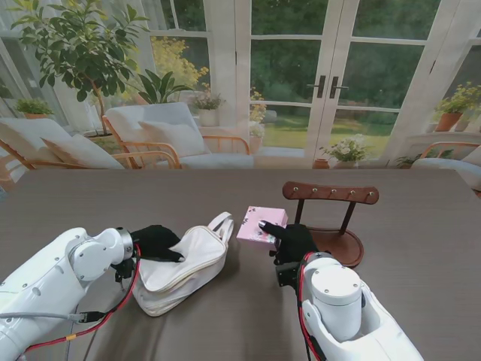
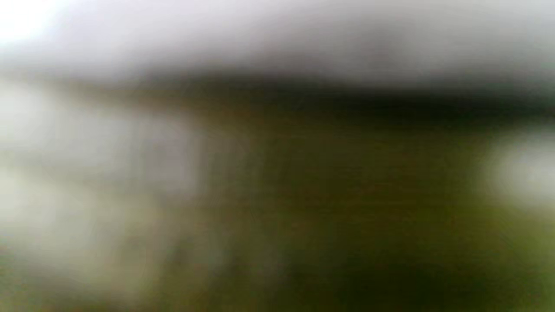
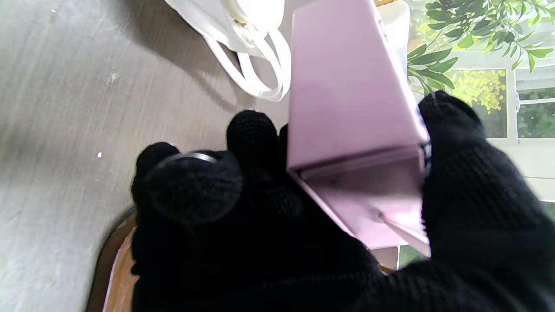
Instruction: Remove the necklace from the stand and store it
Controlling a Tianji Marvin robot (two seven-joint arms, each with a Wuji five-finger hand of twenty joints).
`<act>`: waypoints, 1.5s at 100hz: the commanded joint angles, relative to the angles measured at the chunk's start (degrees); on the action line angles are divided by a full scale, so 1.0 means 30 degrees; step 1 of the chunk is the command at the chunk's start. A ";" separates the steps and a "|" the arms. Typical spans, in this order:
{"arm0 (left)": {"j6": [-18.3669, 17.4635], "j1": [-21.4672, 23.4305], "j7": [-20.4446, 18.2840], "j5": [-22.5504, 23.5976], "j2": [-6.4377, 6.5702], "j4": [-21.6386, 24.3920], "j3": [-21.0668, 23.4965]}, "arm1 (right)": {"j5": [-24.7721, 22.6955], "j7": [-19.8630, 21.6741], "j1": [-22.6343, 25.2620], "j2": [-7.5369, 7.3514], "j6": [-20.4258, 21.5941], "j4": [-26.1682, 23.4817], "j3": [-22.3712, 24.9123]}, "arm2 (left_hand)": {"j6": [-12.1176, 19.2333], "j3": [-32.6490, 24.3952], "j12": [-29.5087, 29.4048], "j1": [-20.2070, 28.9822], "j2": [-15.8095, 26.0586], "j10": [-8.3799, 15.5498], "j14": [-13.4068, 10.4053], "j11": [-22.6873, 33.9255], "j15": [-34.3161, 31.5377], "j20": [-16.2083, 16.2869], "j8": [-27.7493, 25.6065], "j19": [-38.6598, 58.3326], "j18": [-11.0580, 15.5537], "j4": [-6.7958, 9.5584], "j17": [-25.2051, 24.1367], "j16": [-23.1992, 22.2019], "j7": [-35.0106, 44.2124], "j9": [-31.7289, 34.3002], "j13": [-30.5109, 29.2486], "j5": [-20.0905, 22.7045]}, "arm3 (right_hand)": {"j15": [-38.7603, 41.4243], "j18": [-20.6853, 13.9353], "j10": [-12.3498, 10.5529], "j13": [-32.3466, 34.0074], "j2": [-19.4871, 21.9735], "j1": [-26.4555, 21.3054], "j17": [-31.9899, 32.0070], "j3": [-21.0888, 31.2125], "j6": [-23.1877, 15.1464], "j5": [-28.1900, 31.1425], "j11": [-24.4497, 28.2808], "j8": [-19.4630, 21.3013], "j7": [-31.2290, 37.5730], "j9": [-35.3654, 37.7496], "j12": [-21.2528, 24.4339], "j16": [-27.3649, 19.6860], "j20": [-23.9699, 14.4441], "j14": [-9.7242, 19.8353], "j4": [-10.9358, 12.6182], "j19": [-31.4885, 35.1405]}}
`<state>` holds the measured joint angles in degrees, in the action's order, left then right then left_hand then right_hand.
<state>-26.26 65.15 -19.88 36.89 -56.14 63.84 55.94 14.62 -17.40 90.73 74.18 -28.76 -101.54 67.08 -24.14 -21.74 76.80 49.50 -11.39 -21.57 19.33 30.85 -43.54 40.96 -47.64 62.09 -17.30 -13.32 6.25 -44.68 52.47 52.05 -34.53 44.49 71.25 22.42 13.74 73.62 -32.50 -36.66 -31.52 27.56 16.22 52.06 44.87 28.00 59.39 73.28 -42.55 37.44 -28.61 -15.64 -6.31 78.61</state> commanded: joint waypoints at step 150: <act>-0.2285 -0.0828 0.5384 0.3648 -0.1154 0.0866 -0.1067 | 0.0018 0.0862 -0.0165 -0.0135 0.0044 0.0523 0.0511 | 0.3625 -0.8532 -1.1764 -0.6794 -0.5836 0.2612 -0.0226 -0.3488 0.3918 -0.0467 1.0110 -0.2853 0.0726 0.2046 -0.1211 0.2186 -1.4940 -0.2394 0.1307 -0.3161 | 0.0044 0.0152 -0.0815 0.0347 0.2182 -0.4115 -0.5543 -0.0362 -0.2331 0.1326 0.0964 0.1128 0.1567 0.1125 -0.0380 0.0201 -0.0192 0.0990 0.0568 0.0747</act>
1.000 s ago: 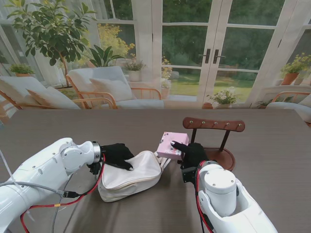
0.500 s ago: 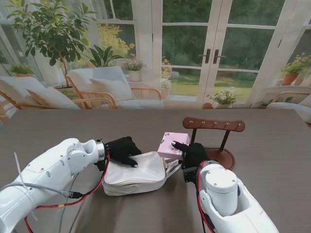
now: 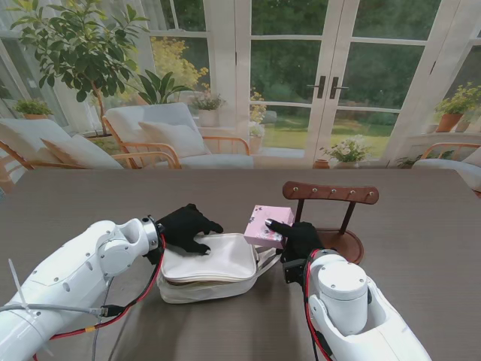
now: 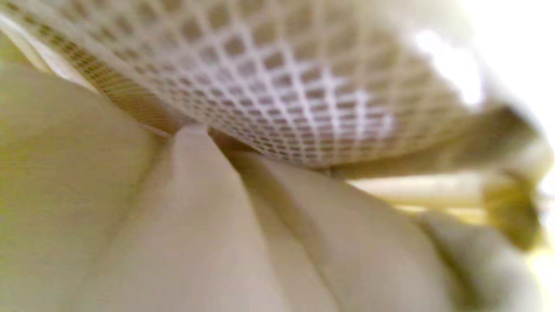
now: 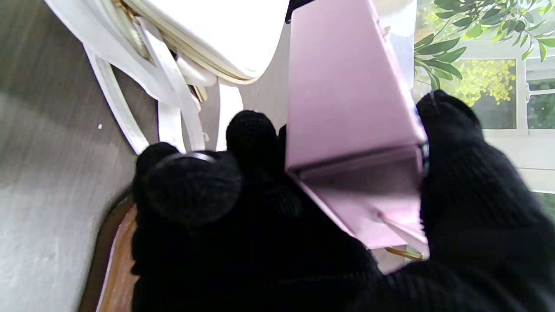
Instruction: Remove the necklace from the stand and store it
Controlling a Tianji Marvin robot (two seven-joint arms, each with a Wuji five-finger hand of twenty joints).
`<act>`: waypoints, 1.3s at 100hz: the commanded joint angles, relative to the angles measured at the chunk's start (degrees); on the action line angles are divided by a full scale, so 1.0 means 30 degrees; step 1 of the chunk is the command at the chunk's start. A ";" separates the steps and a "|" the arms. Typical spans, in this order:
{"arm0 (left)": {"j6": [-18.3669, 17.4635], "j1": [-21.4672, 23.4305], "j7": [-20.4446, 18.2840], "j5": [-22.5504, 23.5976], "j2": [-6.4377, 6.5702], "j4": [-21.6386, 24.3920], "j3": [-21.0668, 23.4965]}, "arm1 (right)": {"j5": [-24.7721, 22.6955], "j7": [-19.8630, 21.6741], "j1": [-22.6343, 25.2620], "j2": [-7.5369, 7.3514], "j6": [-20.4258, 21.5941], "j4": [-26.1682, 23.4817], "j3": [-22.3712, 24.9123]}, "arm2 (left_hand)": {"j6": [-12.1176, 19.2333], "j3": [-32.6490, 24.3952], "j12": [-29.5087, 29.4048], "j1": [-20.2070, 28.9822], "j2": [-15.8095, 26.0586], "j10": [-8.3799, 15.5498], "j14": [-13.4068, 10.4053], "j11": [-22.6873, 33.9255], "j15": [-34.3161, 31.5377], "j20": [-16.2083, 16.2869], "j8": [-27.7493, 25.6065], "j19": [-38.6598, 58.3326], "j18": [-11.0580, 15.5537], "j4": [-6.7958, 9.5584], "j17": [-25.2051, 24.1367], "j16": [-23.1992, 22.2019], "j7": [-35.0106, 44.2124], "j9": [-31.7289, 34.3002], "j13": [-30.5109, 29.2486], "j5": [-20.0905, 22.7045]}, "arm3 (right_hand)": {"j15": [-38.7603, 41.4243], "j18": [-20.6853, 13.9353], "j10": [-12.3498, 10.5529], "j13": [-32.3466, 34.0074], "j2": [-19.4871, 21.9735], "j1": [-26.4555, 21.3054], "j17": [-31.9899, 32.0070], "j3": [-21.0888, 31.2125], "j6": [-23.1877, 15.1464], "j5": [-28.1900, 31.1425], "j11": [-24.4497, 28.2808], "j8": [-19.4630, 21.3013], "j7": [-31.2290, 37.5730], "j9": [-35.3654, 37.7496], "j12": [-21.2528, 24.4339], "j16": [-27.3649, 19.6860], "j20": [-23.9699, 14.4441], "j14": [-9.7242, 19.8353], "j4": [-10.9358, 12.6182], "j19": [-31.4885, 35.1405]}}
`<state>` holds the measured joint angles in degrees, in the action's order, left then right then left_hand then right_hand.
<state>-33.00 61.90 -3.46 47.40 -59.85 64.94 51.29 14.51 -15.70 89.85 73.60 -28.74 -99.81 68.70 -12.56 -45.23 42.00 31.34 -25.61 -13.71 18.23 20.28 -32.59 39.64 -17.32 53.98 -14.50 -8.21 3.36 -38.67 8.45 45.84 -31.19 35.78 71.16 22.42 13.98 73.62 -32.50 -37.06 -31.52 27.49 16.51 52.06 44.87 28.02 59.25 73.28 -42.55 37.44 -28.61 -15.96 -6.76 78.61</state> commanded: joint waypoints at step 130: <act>-0.1649 0.4749 -0.3721 0.1387 0.0874 0.6768 0.5531 | 0.0066 0.0130 0.0070 0.0110 0.0068 -0.0074 -0.0189 | 0.2020 0.1200 -0.1525 0.1018 0.0907 0.0863 -0.0221 -0.0403 0.0069 -0.0748 -0.3258 0.1749 -0.0702 0.0098 0.1633 0.0859 0.4342 0.3195 -0.3006 0.6181 | 0.0120 0.0151 -0.0854 0.0345 0.2201 -0.3949 -0.5485 -0.0336 -0.2438 0.1333 0.1026 0.1115 0.1614 0.1114 -0.0351 0.0214 -0.0288 0.1088 0.0721 0.0828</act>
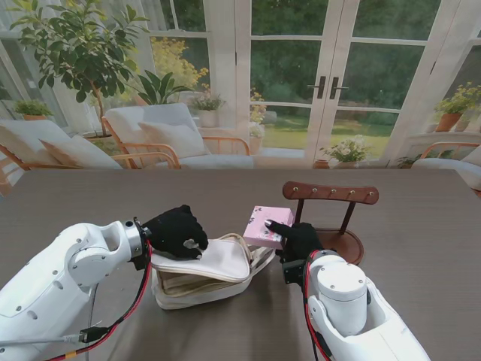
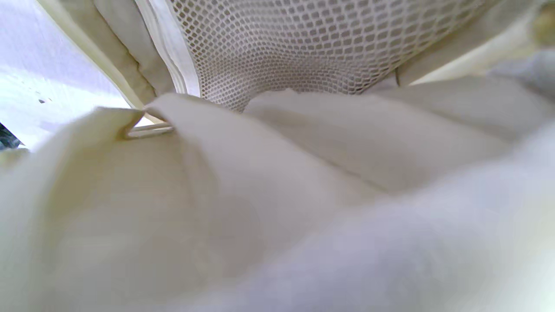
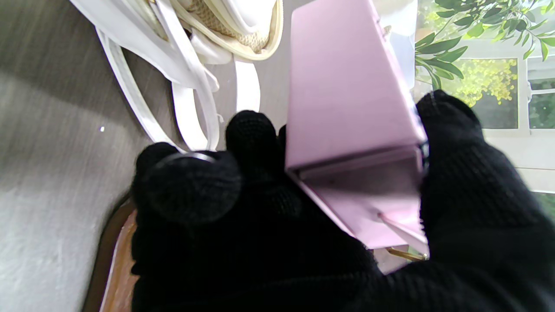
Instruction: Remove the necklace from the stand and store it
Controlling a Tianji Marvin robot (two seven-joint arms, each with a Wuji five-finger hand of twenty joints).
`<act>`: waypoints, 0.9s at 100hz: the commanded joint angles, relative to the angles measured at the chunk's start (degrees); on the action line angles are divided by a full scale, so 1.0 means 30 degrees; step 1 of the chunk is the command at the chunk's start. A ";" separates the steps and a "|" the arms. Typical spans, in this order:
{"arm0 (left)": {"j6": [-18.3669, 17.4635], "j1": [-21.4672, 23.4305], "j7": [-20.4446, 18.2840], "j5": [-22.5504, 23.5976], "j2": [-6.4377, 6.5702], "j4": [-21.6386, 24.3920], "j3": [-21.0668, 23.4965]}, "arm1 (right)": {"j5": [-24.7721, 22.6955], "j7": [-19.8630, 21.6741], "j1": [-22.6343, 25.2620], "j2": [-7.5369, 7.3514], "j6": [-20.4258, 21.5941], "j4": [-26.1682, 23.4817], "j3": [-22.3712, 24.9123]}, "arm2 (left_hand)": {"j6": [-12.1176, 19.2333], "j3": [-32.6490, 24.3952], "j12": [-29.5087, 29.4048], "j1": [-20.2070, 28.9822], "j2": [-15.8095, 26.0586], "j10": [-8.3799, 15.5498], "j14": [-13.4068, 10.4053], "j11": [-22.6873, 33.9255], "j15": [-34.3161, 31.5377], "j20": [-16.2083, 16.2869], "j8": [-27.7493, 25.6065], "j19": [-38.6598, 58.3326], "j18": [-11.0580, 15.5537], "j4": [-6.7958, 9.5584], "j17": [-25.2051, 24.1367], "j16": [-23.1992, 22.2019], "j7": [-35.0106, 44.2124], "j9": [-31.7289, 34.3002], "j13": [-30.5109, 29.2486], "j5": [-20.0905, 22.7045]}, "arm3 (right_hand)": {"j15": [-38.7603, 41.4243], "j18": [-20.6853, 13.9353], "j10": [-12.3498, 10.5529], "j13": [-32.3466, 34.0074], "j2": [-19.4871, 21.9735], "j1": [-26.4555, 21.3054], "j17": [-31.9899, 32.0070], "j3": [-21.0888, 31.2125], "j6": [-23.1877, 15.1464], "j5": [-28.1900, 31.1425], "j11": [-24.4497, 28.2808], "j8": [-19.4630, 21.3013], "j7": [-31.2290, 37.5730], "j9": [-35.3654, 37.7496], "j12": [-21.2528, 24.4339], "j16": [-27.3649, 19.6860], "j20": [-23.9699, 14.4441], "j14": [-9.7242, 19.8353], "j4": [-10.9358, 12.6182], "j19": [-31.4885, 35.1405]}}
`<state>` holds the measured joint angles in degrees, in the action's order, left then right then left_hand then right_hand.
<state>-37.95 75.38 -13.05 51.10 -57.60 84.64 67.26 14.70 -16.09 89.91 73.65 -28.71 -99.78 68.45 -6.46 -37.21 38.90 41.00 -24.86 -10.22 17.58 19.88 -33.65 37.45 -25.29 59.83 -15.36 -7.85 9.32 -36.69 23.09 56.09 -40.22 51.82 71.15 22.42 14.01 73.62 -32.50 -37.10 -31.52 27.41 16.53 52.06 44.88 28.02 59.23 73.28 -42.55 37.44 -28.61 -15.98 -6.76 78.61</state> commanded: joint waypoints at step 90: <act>0.0090 0.2660 -0.3057 0.0656 0.0539 0.3036 0.1697 | -0.0069 0.0303 -0.0031 0.0096 -0.0112 -0.0130 -0.0087 | -0.2485 0.2022 -0.7047 -0.4336 0.1084 -0.1436 -0.0096 -0.4573 0.8002 -0.2605 0.3693 -1.5509 -0.0237 0.0404 -0.0317 0.5481 -0.5474 -0.7009 0.6155 -0.6028 | 0.0152 0.0147 -0.0862 0.0342 0.2202 -0.3929 -0.5469 -0.0303 -0.2425 0.1288 0.1045 0.1127 0.1633 0.1102 -0.0353 0.0224 -0.0316 0.1076 0.0724 0.0877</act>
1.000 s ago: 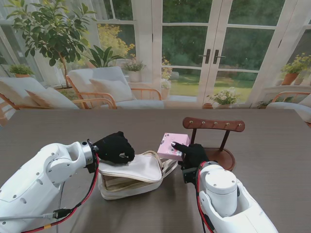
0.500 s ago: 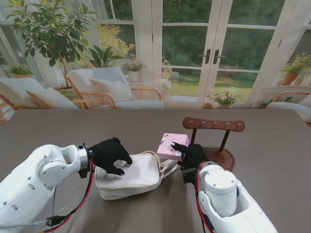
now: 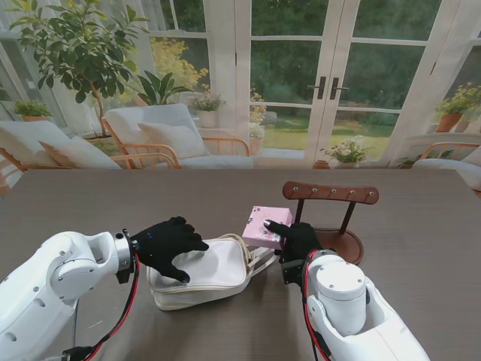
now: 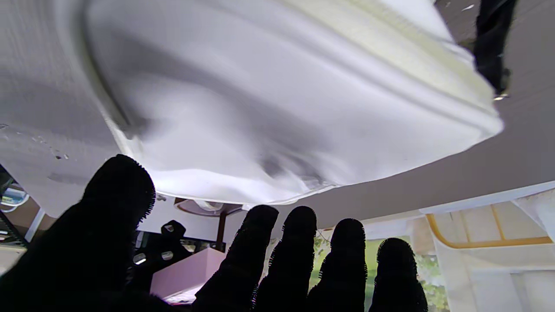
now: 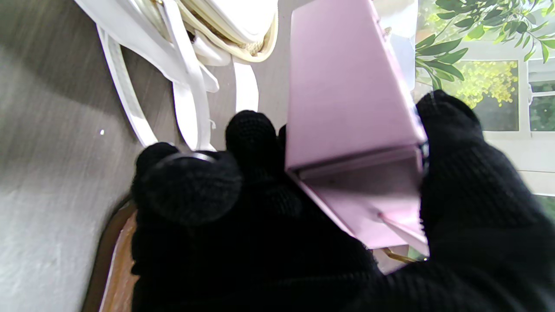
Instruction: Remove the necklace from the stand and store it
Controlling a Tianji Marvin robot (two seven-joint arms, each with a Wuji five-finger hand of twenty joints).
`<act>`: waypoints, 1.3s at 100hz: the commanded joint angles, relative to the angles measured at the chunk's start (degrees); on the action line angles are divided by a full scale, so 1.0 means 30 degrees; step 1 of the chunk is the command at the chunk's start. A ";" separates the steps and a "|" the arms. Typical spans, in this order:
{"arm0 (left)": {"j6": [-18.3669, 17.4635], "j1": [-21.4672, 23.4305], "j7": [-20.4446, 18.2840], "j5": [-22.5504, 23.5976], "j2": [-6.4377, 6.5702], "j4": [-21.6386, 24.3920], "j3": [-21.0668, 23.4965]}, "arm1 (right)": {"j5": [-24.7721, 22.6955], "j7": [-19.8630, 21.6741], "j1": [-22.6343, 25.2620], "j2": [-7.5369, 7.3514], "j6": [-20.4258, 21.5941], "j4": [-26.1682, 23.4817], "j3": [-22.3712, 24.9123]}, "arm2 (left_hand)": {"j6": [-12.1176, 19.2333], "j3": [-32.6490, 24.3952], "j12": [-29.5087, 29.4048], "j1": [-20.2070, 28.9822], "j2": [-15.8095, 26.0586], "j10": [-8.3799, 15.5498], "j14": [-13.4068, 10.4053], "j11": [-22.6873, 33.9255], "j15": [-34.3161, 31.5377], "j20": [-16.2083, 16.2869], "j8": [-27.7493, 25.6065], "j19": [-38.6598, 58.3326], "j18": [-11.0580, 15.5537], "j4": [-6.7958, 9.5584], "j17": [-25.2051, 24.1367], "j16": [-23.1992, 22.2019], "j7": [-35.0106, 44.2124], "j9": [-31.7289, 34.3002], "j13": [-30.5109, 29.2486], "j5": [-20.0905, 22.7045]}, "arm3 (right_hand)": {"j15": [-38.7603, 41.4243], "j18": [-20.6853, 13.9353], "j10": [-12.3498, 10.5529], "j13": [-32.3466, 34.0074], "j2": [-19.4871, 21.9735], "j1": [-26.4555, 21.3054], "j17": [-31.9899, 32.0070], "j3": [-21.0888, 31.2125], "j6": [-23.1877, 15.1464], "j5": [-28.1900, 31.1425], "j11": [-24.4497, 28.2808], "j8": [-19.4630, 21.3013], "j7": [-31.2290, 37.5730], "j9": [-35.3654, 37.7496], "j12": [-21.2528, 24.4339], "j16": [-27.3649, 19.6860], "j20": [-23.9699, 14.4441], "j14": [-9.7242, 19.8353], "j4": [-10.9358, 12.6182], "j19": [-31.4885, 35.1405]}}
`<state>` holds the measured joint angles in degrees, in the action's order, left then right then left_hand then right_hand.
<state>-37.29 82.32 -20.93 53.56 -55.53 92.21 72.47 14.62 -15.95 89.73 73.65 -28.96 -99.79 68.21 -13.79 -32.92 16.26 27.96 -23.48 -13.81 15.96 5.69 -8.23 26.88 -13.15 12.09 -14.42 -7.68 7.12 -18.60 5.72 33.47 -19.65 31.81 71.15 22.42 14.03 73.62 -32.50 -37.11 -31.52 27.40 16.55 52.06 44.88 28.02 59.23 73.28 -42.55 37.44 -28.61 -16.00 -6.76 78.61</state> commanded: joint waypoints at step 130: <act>0.0994 0.0882 0.5185 0.4667 -0.0498 -0.0046 -0.1463 | 0.0058 0.0377 0.0259 0.0037 0.0070 -0.0328 -0.0012 | 0.2042 0.2218 0.7766 0.7820 0.2256 0.1290 0.0506 0.5668 -0.8297 0.2822 -0.4982 1.6695 -0.1023 -0.0196 0.2253 -0.5602 0.7864 0.7803 -0.7477 0.7799 | 0.0167 0.0163 -0.0826 0.0332 0.2176 -0.3927 -0.5474 -0.0333 -0.2413 0.1293 0.1063 0.1116 0.1626 0.1108 -0.0354 0.0229 -0.0310 0.1006 0.0715 0.0870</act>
<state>-34.56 84.99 -4.97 69.18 -56.32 92.67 67.61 14.72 -15.81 90.15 73.62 -28.84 -100.18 68.22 -12.12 -27.71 37.58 45.97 -21.89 -11.28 16.80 20.97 -30.75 35.67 -24.68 58.86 -15.68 -8.63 13.50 -33.83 20.62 55.63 -40.40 50.35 71.15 22.42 14.04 73.62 -32.50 -37.12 -31.52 27.40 16.56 52.06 44.88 28.02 59.22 73.28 -42.55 37.44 -28.61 -16.00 -6.76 78.61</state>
